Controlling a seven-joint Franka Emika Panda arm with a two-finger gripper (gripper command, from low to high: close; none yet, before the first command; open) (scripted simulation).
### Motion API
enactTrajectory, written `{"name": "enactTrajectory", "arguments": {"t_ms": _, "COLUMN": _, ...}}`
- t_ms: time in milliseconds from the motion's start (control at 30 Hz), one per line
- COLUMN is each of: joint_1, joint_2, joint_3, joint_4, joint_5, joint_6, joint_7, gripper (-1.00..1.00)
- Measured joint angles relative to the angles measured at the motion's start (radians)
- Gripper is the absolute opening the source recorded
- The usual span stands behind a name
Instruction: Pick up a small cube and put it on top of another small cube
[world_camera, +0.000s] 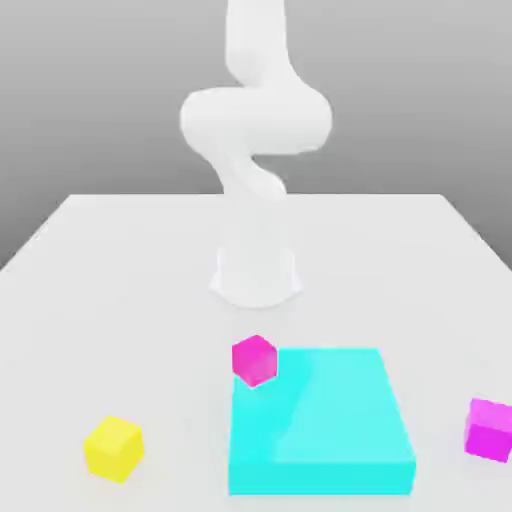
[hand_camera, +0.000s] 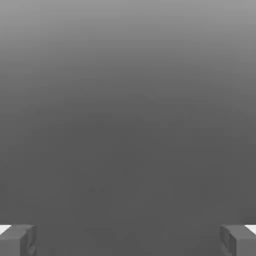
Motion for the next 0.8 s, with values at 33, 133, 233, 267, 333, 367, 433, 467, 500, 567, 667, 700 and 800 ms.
{"name": "enactTrajectory", "arguments": {"t_ms": 33, "joint_1": -0.013, "joint_2": 0.04, "joint_3": -0.001, "joint_4": -0.009, "joint_5": -0.011, "joint_6": 0.017, "joint_7": 0.007, "gripper": 0.0}}
{"name": "enactTrajectory", "arguments": {"t_ms": 133, "joint_1": -0.049, "joint_2": 0.151, "joint_3": -0.009, "joint_4": -0.035, "joint_5": -0.038, "joint_6": 0.065, "joint_7": 0.026, "gripper": 0.0}}
{"name": "enactTrajectory", "arguments": {"t_ms": 233, "joint_1": -0.081, "joint_2": 0.261, "joint_3": -0.022, "joint_4": -0.06, "joint_5": -0.06, "joint_6": 0.113, "joint_7": 0.042, "gripper": 0.0}}
{"name": "enactTrajectory", "arguments": {"t_ms": 267, "joint_1": -0.091, "joint_2": 0.297, "joint_3": -0.028, "joint_4": -0.069, "joint_5": -0.066, "joint_6": 0.128, "joint_7": 0.046, "gripper": 0.0}}
{"name": "enactTrajectory", "arguments": {"t_ms": 333, "joint_1": -0.109, "joint_2": 0.369, "joint_3": -0.041, "joint_4": -0.086, "joint_5": -0.076, "joint_6": 0.16, "joint_7": 0.053, "gripper": 0.0}}
{"name": "enactTrajectory", "arguments": {"t_ms": 367, "joint_1": -0.117, "joint_2": 0.406, "joint_3": -0.048, "joint_4": -0.094, "joint_5": -0.079, "joint_6": 0.176, "joint_7": 0.055, "gripper": 0.0}}
{"name": "enactTrajectory", "arguments": {"t_ms": 433, "joint_1": -0.133, "joint_2": 0.478, "joint_3": -0.065, "joint_4": -0.111, "joint_5": -0.082, "joint_6": 0.208, "joint_7": 0.056, "gripper": 0.0}}
{"name": "enactTrajectory", "arguments": {"t_ms": 467, "joint_1": -0.14, "joint_2": 0.514, "joint_3": -0.073, "joint_4": -0.12, "joint_5": -0.081, "joint_6": 0.224, "joint_7": 0.055, "gripper": 0.0}}
{"name": "enactTrajectory", "arguments": {"t_ms": 500, "joint_1": -0.147, "joint_2": 0.55, "joint_3": -0.081, "joint_4": -0.128, "joint_5": -0.078, "joint_6": 0.24, "joint_7": 0.053, "gripper": 0.0}}
{"name": "enactTrajectory", "arguments": {"t_ms": 567, "joint_1": -0.164, "joint_2": 0.623, "joint_3": -0.098, "joint_4": -0.145, "joint_5": -0.067, "joint_6": 0.273, "joint_7": 0.044, "gripper": 0.0}}
{"name": "enactTrajectory", "arguments": {"t_ms": 667, "joint_1": -0.204, "joint_2": 0.731, "joint_3": -0.112, "joint_4": -0.171, "joint_5": -0.03, "joint_6": 0.322, "joint_7": 0.018, "gripper": 0.0}}
{"name": "enactTrajectory", "arguments": {"t_ms": 700, "joint_1": -0.212, "joint_2": 0.767, "joint_3": -0.112, "joint_4": -0.18, "joint_5": -0.014, "joint_6": 0.338, "joint_7": 0.006, "gripper": 0.0}}
{"name": "enactTrajectory", "arguments": {"t_ms": 800, "joint_1": -0.243, "joint_2": 0.875, "joint_3": -0.104, "joint_4": -0.206, "joint_5": 0.048, "joint_6": 0.386, "joint_7": -0.039, "gripper": 0.0}}
